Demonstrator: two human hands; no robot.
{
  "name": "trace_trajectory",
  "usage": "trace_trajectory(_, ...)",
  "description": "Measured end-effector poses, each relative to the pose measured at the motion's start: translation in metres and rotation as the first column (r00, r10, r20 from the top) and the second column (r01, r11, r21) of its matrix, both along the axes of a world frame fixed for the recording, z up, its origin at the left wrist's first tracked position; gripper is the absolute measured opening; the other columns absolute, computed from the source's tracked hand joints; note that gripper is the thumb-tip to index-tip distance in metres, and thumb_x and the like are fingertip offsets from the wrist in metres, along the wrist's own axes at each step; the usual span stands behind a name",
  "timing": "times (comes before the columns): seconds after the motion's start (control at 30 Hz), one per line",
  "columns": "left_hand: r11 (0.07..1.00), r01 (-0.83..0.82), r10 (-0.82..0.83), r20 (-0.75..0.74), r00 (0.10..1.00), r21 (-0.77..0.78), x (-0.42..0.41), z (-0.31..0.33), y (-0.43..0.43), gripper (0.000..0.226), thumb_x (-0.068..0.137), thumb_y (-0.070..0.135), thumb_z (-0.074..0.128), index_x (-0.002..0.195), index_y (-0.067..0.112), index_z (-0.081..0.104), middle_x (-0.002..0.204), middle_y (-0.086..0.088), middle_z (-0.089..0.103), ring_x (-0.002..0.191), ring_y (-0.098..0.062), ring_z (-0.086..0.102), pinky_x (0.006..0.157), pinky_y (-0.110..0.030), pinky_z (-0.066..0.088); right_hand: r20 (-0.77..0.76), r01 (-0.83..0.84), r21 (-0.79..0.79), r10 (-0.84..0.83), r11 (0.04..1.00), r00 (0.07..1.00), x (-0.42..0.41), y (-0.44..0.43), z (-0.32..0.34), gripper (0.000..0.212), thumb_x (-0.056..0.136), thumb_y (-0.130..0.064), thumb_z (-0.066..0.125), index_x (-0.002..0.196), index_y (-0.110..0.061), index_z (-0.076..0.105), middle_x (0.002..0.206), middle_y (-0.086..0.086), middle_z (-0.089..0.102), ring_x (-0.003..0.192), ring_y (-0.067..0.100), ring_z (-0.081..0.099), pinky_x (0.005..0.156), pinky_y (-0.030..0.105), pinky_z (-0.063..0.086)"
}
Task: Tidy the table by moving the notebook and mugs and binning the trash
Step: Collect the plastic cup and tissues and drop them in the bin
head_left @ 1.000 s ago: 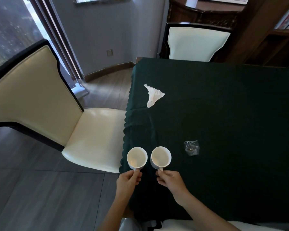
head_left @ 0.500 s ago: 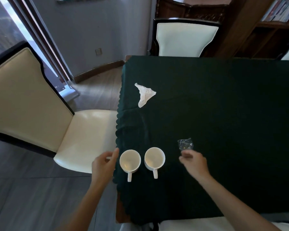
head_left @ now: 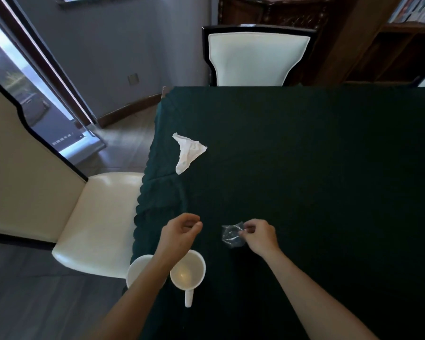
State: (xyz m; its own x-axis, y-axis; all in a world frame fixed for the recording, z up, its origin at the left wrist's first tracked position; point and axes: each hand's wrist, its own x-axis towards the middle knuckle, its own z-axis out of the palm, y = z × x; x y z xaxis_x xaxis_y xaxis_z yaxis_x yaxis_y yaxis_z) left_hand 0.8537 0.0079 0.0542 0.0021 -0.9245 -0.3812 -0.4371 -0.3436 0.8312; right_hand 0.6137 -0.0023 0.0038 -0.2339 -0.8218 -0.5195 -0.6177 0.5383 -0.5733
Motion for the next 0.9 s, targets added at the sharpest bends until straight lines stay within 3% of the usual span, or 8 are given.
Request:
trace_trajectory(0.1,0.987,-0.079,0.088,-0.056,0.995,0.141,-0.015,-0.005,-0.022,0.062,0.091,0.031,0.078,0.146,0.014,0.054,0.125,-0.001,0.073,0.107,-0.013,0.072,0.100,-0.039,0.058,0.250,0.055,-0.090,-0.030,0.994,0.968,0.005,-0.025,0.010,0.022,0.087,-0.013,0.081,0.109,-0.016,0.078,0.099,0.000,0.077,0.085,0.017,0.076,0.073,0.025,0.063)
trace_trajectory(0.17,0.958,-0.133,0.178,-0.164,0.970,0.254,-0.024,-0.007,-0.038,0.074,0.090,0.032,0.079,0.151,0.007,0.045,0.126,-0.006,0.072,0.110,-0.016,0.071,0.099,-0.039,0.058,0.388,0.057,-0.158,0.009,0.986,0.922,0.016,-0.045,0.019,0.018,0.087,-0.010,0.080,0.105,-0.013,0.079,0.090,0.004,0.080,0.081,0.027,0.079,0.069,0.032,0.066)
trace_trajectory(0.3,0.940,-0.197,0.292,-0.362,0.885,0.278,-0.023,-0.005,-0.066,0.017,0.094,0.019,0.075,0.108,0.009,0.077,0.099,-0.011,0.083,0.092,-0.019,0.079,0.084,-0.031,0.063,0.470,-0.028,-0.277,0.161,0.960,0.868,0.046,-0.087,0.021,0.016,0.088,-0.012,0.079,0.104,-0.016,0.082,0.085,0.004,0.082,0.076,0.024,0.079,0.076,0.043,0.066)
trace_trajectory(0.47,0.896,-0.418,0.445,-0.295,0.846,0.152,0.005,-0.007,-0.093,0.012,0.094,0.011,0.073,0.099,0.002,0.078,0.090,-0.010,0.083,0.087,-0.021,0.081,0.077,-0.033,0.065,0.463,-0.167,-0.340,0.319,0.926,0.827,0.088,-0.143,0.012,0.030,0.088,-0.014,0.070,0.079,-0.040,0.081,0.079,0.002,0.082,0.074,0.023,0.079,0.078,0.043,0.066)
trace_trajectory(0.63,0.861,-0.493,0.506,-0.298,0.809,0.123,0.029,-0.010,-0.102,0.014,0.094,0.012,0.073,0.093,0.000,0.079,0.090,-0.014,0.083,0.084,-0.021,0.080,0.070,-0.027,0.064,0.076,-0.358,-0.435,0.429,0.826,0.900,0.124,-0.207,-0.009,0.016,0.091,-0.011,0.055,0.087,-0.010,0.071,0.086,0.014,0.074,0.081,0.032,0.063,0.073,0.039,0.053)
trace_trajectory(0.73,0.855,-0.504,0.514,-0.320,0.796,0.118,0.038,-0.011,-0.101,0.016,0.094,0.014,0.074,0.096,-0.001,0.078,0.092,-0.014,0.083,0.087,-0.021,0.081,0.070,-0.025,0.063,-0.205,-0.555,-0.343,0.516,0.757,0.831,0.135,-0.238,-0.023,0.049,0.096,-0.016,0.056,0.145,-0.020,0.051,0.141,0.018,0.052,0.132,0.038,0.042,0.099,0.047,0.047)
trace_trajectory(0.77,0.851,-0.510,0.520,-0.328,0.789,0.123,0.042,-0.011,-0.101,0.017,0.094,0.015,0.074,0.097,-0.001,0.078,0.093,-0.014,0.083,0.088,-0.022,0.081,0.070,-0.025,0.063,-0.286,-0.610,-0.274,0.542,0.744,0.790,0.136,-0.245,-0.027,0.056,0.098,-0.021,0.057,0.152,-0.026,0.042,0.149,0.017,0.042,0.138,0.038,0.034,0.103,0.049,0.045)
trace_trajectory(0.9,0.832,-0.527,0.552,-0.355,0.755,0.172,0.056,-0.015,-0.097,0.015,0.092,0.016,0.076,0.093,0.002,0.080,0.095,-0.017,0.082,0.090,-0.025,0.081,0.070,-0.025,0.064,-0.427,-0.697,-0.184,0.583,0.693,0.691,0.140,-0.255,-0.039,0.035,0.099,-0.025,0.056,0.133,-0.021,0.062,0.144,0.008,0.052,0.135,0.033,0.042,0.105,0.048,0.041)
